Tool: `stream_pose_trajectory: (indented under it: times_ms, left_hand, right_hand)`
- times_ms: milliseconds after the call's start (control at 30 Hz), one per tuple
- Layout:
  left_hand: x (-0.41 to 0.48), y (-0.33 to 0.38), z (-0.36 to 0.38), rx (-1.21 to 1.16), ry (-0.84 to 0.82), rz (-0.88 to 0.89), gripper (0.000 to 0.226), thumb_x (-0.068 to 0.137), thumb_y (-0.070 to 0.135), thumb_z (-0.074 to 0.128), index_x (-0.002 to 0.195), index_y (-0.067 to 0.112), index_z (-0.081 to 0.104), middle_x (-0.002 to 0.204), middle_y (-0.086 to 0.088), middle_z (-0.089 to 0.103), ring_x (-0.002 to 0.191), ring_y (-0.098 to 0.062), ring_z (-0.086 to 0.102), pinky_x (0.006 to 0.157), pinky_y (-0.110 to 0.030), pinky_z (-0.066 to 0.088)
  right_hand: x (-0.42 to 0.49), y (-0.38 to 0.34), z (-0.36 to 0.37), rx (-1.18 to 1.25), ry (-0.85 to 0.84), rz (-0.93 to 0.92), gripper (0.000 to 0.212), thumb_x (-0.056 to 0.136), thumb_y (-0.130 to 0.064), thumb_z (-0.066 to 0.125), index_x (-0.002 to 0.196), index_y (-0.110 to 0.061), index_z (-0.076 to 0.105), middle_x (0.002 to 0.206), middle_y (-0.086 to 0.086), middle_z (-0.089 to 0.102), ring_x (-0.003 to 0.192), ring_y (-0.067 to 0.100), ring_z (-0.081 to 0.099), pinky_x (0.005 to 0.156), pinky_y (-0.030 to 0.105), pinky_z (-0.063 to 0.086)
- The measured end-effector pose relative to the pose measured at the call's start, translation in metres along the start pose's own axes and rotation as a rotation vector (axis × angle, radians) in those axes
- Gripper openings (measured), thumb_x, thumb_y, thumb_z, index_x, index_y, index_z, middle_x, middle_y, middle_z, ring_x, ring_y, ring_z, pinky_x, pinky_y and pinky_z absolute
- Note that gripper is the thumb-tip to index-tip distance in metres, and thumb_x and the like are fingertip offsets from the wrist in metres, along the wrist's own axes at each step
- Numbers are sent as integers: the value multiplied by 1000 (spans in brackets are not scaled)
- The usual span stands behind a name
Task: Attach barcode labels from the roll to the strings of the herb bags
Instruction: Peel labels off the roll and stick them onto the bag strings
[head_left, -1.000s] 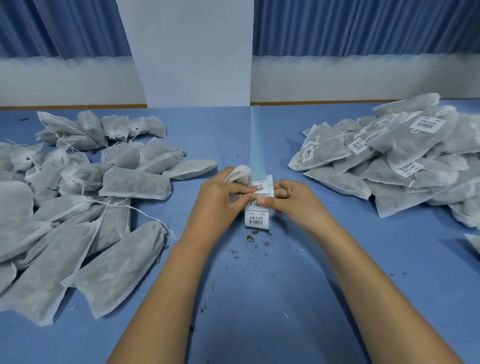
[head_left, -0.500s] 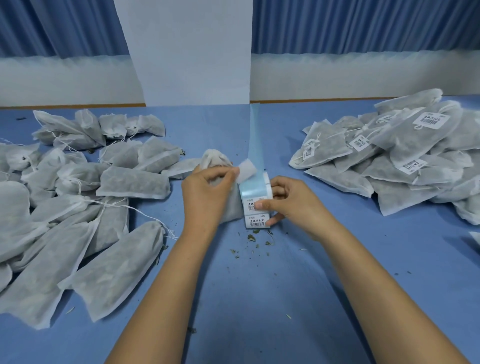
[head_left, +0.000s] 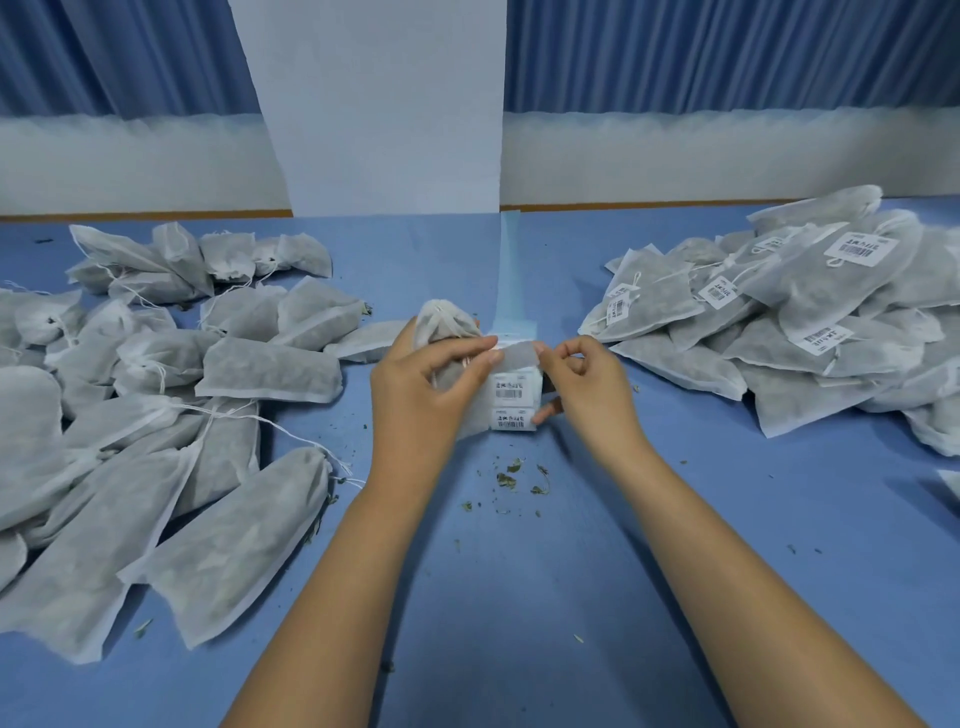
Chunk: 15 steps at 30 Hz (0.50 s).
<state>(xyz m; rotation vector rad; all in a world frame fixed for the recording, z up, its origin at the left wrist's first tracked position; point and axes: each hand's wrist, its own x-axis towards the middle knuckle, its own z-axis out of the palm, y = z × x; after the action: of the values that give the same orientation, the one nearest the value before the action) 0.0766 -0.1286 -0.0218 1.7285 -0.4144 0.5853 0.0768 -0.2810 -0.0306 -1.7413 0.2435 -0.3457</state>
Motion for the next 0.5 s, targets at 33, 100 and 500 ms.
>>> stream_pose_trajectory:
  times_ms: [33,100,500]
  left_hand:
    - [0,-1,0,48,-5,55,18,80,16,77,97,21,74,95,-9,71,92,-13,64,83,-13,45]
    - [-1,-2,1,106,-1,153,21,79,12,78,100,14,75,96,-13,66,90,-9,59,83,-10,43]
    - [-3,1,-2,163,49,354,30,77,12,78,106,8,72,104,-17,62,98,-7,55,90,-10,41]
  right_hand:
    - [-1,0,1,27,-22,36,25,91,-28,62,80,-11,46,76,16,63,47,22,64,58,45,46]
    - [-3,1,-1,-85,4,1,22,90,-29,62,80,-14,49,84,8,62,58,18,64,65,41,46]
    - [-35,-31,-14,326,-213,104,16,88,-19,65,77,-8,62,69,5,62,45,11,44,39,17,31]
